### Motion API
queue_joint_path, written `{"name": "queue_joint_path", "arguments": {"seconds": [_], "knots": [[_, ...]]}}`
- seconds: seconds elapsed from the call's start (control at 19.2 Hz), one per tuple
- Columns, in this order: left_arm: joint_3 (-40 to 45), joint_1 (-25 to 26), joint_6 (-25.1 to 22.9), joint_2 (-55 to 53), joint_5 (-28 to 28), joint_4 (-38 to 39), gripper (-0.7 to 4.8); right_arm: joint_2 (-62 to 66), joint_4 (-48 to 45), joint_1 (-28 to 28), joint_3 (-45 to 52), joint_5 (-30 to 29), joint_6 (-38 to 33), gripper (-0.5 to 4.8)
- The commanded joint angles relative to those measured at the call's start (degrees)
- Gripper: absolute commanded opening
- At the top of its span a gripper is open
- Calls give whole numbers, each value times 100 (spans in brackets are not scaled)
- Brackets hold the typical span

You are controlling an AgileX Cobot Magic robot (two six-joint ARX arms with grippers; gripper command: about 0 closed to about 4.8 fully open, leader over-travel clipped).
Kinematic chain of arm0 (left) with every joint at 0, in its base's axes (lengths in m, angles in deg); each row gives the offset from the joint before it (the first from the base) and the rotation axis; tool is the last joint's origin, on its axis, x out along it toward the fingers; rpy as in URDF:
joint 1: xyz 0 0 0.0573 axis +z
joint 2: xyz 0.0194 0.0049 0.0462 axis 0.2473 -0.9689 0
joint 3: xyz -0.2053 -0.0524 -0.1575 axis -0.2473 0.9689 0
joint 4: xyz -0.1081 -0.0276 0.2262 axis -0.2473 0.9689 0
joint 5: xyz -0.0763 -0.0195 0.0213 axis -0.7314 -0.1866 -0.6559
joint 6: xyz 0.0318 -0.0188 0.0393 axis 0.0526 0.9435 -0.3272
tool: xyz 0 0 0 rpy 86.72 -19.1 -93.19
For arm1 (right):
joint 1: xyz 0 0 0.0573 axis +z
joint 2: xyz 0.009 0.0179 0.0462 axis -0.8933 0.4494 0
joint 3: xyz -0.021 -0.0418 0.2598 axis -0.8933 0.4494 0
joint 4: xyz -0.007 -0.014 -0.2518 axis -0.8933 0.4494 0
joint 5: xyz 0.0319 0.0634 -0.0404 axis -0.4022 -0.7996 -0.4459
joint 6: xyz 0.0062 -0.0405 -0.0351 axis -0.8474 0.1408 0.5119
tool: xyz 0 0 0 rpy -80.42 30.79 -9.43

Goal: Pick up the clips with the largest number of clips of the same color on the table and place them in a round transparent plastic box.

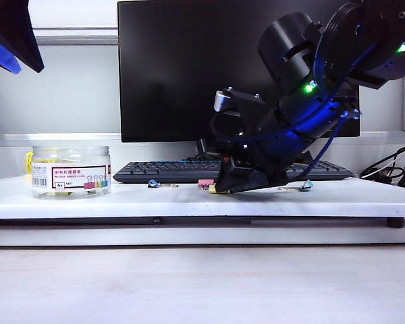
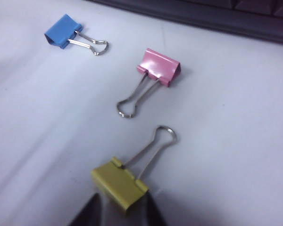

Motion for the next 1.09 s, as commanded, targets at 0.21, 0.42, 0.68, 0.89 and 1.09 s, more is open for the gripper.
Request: {"name": "queue_joint_path", "arguments": {"seconds": [0.21,0.42,0.68,0.89,1.09], "knots": [[9,-2,22,15,-4,-4,192,2,-20,7,-22,-81,-7,107],[9,-2,22,17,-4,9,192,2,-243,13,-24,-315,-212,249],[9,-2,20,17,-4,7,192,31,-623,13,-33,-313,-306,289],[9,-2,15,17,-7,11,192,450,-669,20,-35,-330,-352,289],[9,-2,-2,17,-4,11,192,573,-695,87,-39,-310,-348,237]]}}
